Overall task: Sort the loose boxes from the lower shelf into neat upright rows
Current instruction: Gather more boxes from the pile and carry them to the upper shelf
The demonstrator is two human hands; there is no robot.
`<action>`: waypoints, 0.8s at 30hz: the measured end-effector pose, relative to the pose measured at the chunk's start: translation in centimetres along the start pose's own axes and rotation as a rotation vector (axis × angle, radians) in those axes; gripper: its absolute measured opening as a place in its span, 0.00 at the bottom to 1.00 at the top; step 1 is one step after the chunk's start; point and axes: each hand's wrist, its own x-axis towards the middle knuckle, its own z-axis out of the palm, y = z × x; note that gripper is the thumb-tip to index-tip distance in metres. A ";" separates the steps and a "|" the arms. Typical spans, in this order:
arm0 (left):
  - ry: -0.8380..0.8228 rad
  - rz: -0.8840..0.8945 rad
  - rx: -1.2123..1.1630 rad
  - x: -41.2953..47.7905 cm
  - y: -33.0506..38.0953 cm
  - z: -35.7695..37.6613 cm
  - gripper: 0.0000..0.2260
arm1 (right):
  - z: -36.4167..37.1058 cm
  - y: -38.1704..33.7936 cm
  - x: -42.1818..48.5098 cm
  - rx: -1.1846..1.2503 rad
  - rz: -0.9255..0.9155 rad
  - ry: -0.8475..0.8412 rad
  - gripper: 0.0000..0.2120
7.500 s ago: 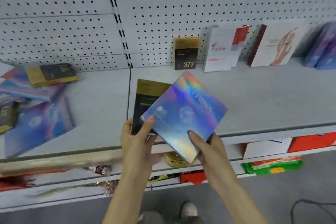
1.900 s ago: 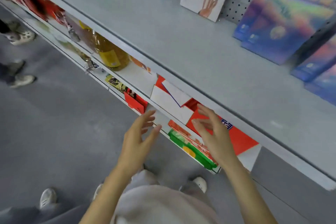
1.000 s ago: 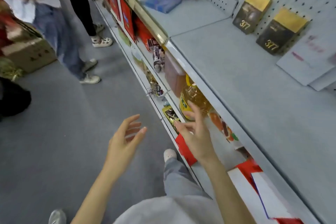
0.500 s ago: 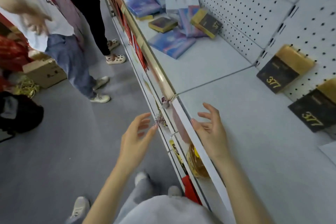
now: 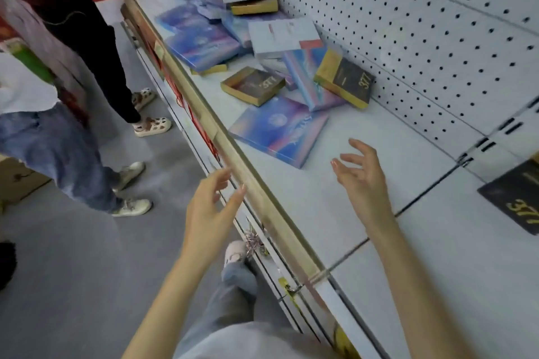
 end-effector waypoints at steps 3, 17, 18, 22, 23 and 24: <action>-0.070 0.121 0.066 8.4 -0.3 -1.5 0.17 | 2.3 -0.7 6.6 0.058 0.093 0.236 0.18; -0.611 0.377 0.309 27.3 -2.5 -0.9 0.38 | 4.7 -2.2 19.6 0.535 0.363 0.721 0.05; -0.633 0.388 0.330 27.6 -2.8 -0.6 0.39 | 4.8 -2.4 19.1 0.550 0.372 0.713 0.06; -0.620 0.351 0.342 28.6 -2.3 -0.4 0.38 | 5.4 -3.3 15.8 0.595 0.357 0.637 0.09; -0.617 0.307 0.294 28.8 -1.7 -0.4 0.36 | 5.7 -3.6 14.8 0.604 0.340 0.604 0.11; -0.626 0.247 0.217 28.9 -1.0 -0.3 0.32 | 6.1 -4.2 13.9 0.608 0.325 0.567 0.11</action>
